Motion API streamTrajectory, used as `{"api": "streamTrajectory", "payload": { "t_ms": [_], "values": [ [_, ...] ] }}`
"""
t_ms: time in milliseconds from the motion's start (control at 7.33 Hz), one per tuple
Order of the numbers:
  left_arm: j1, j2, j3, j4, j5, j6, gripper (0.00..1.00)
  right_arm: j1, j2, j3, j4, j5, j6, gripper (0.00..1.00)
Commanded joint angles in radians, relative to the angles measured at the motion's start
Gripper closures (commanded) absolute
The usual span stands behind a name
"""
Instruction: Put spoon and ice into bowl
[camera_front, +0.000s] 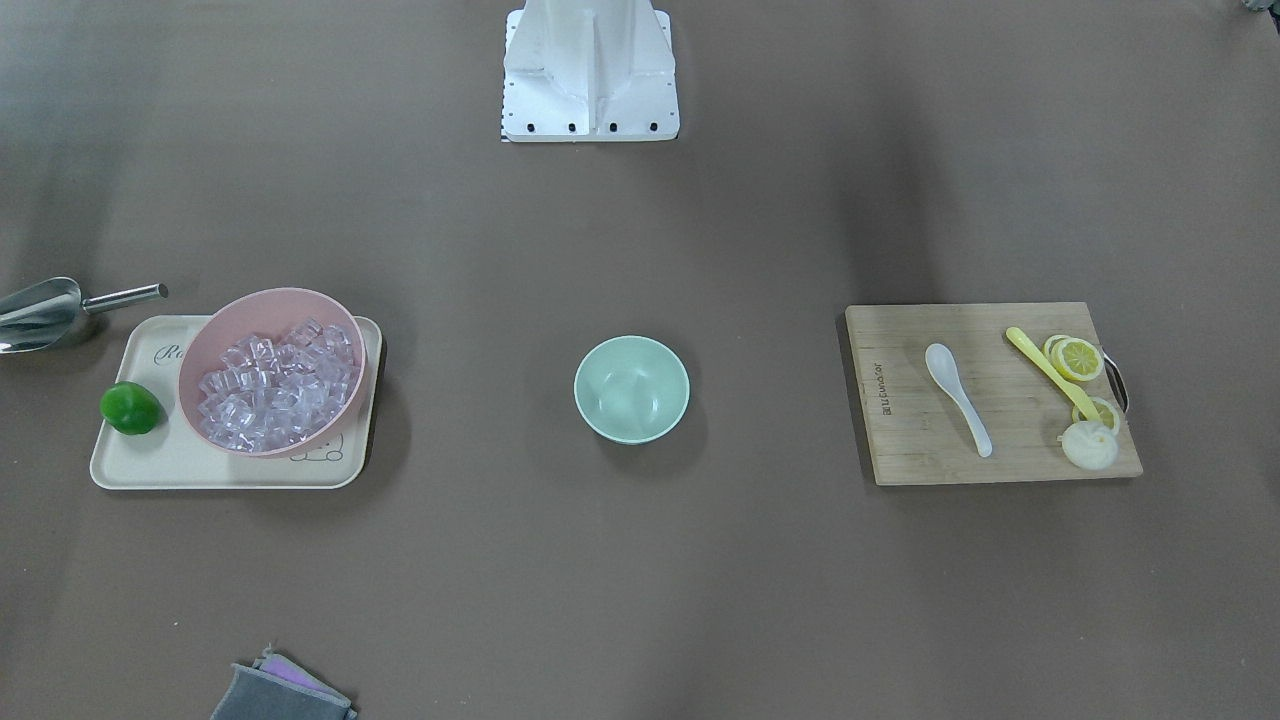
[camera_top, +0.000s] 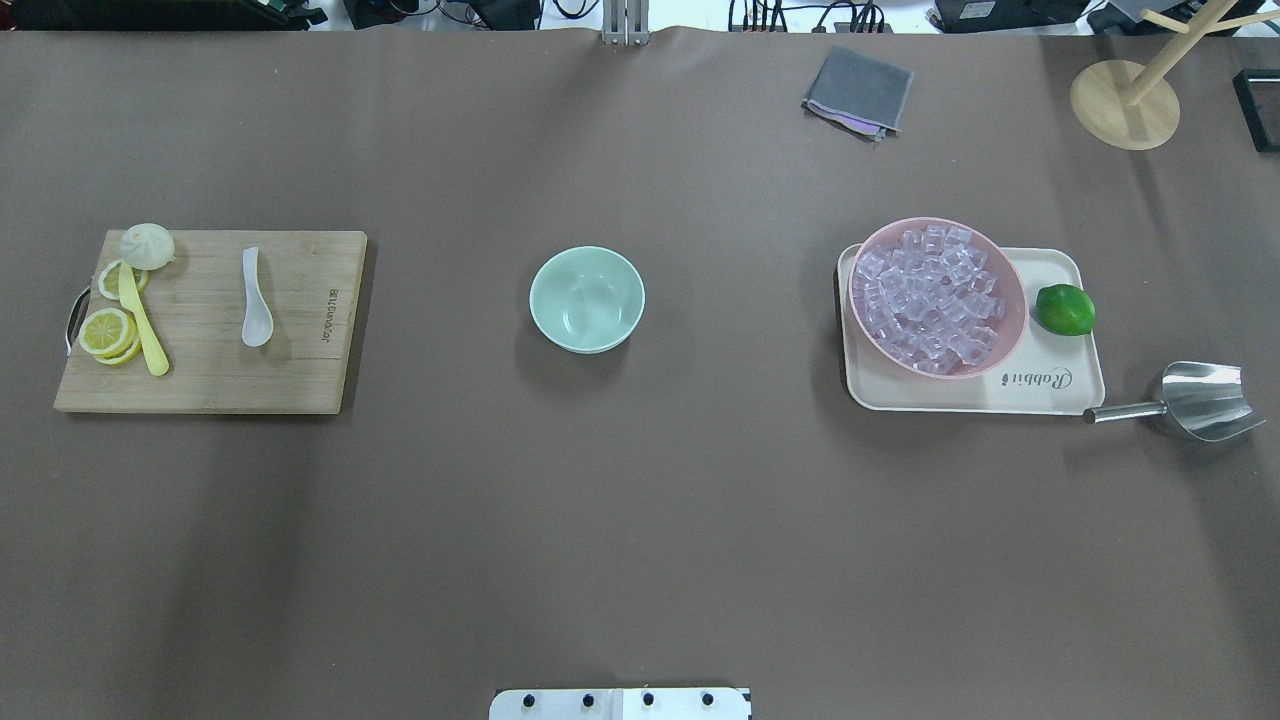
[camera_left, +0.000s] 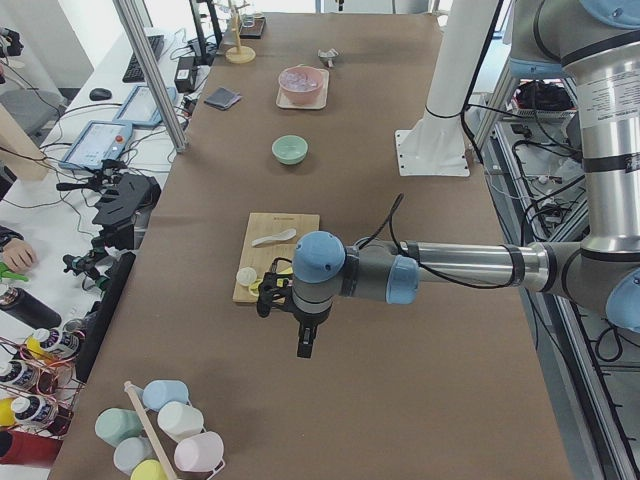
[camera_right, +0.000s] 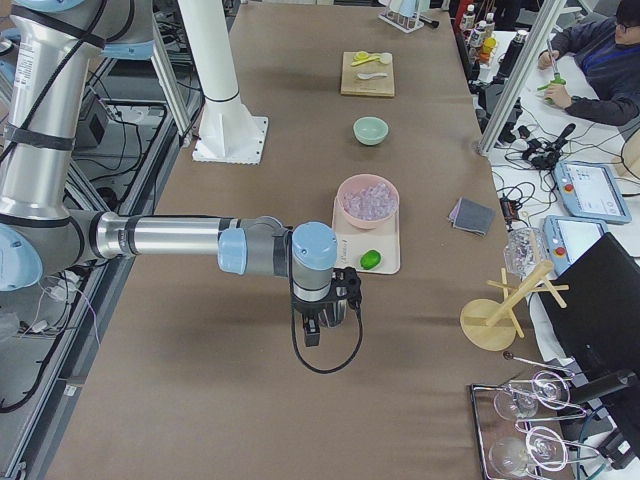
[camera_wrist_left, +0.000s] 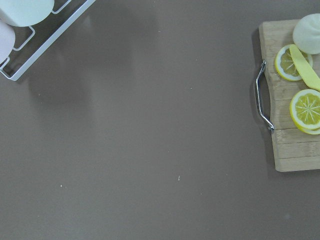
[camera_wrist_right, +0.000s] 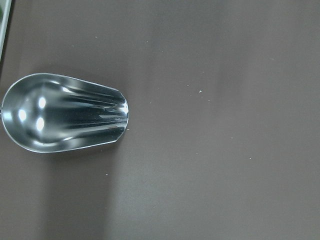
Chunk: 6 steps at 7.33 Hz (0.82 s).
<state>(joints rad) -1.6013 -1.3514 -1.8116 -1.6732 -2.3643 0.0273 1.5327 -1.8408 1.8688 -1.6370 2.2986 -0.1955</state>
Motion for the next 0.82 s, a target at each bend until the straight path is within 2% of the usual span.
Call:
{"api": "streamTrajectory", "payload": {
  "t_ms": [0, 409, 545, 682],
  "values": [
    [-0.003, -0.003, 0.0, -0.003, -0.001, 0.0, 0.01, 0.001, 0.0, 0.006, 0.012, 0.021, -0.001, 0.0],
    [-0.006, -0.006, -0.012, -0.01, -0.007, -0.001, 0.01, 0.001, -0.018, -0.005, 0.23, 0.03, 0.007, 0.0],
    [-0.006, -0.008, -0.023, -0.026, -0.006, -0.001, 0.01, 0.001, -0.003, 0.003, 0.256, 0.054, 0.025, 0.0],
    [-0.008, -0.009, -0.022, -0.098, -0.003, -0.004, 0.01, 0.001, 0.011, 0.007, 0.262, 0.056, 0.024, 0.0]
  ]
}}
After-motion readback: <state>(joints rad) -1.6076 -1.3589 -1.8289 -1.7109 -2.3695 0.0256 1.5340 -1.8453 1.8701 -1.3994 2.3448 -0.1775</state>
